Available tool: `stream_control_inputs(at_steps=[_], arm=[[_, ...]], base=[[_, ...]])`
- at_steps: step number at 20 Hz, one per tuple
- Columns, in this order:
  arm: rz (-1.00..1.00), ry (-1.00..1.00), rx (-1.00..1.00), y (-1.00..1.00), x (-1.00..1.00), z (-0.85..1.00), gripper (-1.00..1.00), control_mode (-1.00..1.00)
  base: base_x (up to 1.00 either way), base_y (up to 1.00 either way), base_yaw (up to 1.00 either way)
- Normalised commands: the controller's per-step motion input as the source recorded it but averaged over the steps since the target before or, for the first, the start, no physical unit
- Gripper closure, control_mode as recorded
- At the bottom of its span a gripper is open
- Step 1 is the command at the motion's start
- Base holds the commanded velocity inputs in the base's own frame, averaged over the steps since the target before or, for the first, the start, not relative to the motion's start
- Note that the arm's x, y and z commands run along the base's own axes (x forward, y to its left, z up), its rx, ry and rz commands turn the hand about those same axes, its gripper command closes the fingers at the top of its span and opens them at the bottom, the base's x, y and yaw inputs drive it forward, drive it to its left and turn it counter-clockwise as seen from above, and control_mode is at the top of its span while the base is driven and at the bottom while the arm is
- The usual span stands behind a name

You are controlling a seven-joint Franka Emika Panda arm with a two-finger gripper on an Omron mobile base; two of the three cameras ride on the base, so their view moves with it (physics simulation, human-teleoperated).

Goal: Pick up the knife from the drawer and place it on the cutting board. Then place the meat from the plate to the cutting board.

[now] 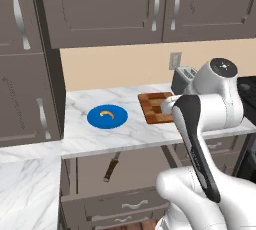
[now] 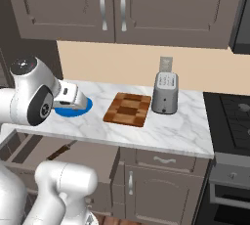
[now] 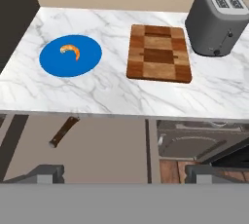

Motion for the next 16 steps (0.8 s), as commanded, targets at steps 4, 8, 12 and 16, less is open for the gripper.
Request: stream_control_inputs(at_steps=[4,8,12,16], arm=[[0.00,0.00,0.00,0.00,-0.17,0.00,-1.00,-1.00],[0.00,0.00,0.00,0.00,-0.14,0.00,-1.00,-1.00],[0.02,-0.03,0.00,0.04,-0.12,-0.01,-1.00,-1.00],[0.00,0.00,0.00,0.00,0.00,0.00,-1.00,1.00]], base=[[0.00,0.00,0.00],[0.00,0.00,0.00],[0.00,0.00,0.00],[-0.15,-0.04,0.20]])
